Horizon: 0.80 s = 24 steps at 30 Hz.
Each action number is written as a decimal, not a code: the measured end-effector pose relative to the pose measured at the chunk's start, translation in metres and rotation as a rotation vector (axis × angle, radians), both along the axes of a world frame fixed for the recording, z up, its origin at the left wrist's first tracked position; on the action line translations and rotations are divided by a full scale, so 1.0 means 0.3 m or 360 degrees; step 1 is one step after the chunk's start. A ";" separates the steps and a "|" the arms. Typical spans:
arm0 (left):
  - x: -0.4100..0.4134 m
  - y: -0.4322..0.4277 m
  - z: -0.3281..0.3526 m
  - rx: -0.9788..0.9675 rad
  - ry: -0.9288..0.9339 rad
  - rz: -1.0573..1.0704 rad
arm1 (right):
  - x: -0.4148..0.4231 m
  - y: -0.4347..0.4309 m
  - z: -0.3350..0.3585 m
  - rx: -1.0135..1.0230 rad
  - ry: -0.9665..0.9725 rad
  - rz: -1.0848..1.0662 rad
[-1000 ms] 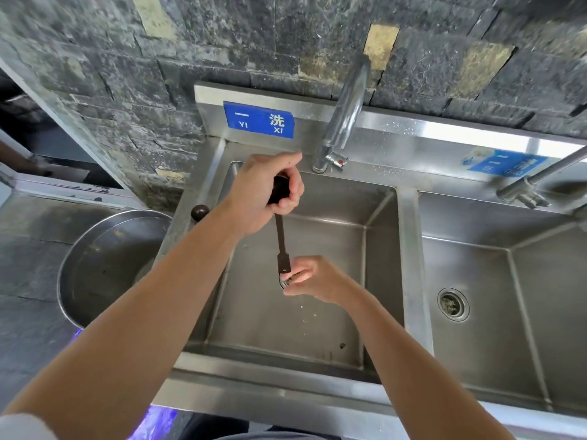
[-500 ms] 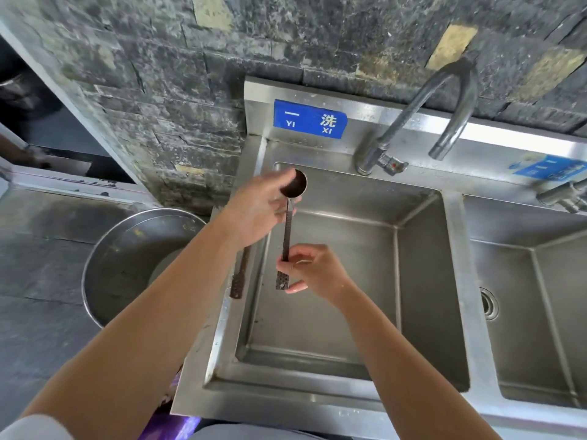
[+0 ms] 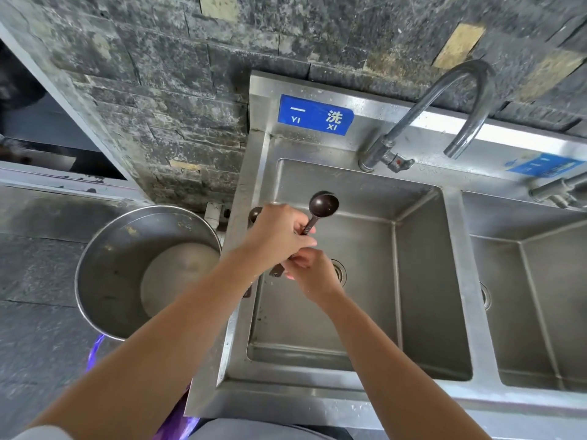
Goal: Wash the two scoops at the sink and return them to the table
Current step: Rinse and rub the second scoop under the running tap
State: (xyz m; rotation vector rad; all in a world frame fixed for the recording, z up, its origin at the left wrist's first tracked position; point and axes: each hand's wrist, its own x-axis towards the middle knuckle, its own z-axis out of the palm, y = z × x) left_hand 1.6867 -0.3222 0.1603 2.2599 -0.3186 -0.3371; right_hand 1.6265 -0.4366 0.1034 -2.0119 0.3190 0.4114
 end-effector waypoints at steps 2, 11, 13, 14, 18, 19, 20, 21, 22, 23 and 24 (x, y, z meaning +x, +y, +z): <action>-0.005 -0.017 0.006 0.0061 -0.0005 -0.0049 | -0.004 -0.002 -0.004 0.0016 -0.0015 -0.0057; -0.007 0.001 0.021 -0.0025 0.0022 -0.0842 | 0.034 -0.088 -0.007 -0.0106 -0.0140 -0.0362; -0.011 -0.016 0.015 0.0125 -0.0138 -0.0951 | 0.051 -0.102 0.002 -0.0010 -0.0182 -0.0453; -0.014 -0.024 0.009 0.0165 -0.0197 -0.0968 | 0.059 -0.110 0.010 0.0083 -0.0231 -0.0515; -0.029 -0.041 -0.002 0.0123 -0.0387 -0.0930 | 0.080 -0.145 0.053 0.0355 -0.0578 -0.0608; -0.031 -0.046 -0.003 0.0089 -0.0486 -0.0904 | 0.083 -0.150 0.061 0.0464 -0.0657 -0.0610; -0.033 -0.051 -0.006 0.0056 -0.0598 -0.0887 | 0.086 -0.152 0.068 0.0557 -0.0721 -0.0612; -0.035 -0.055 -0.010 0.0022 -0.0697 -0.0880 | 0.089 -0.153 0.073 0.0622 -0.0770 -0.0614; -0.038 -0.058 -0.015 -0.0008 -0.0765 -0.0880 | 0.092 -0.154 0.078 0.0671 -0.0807 -0.0629; -0.040 -0.055 -0.020 -0.0030 -0.0799 -0.0889 | 0.094 -0.157 0.080 0.0692 -0.0828 -0.0649; -0.038 -0.051 -0.026 -0.0048 -0.0822 -0.0907 | 0.095 -0.159 0.079 0.0684 -0.0837 -0.0655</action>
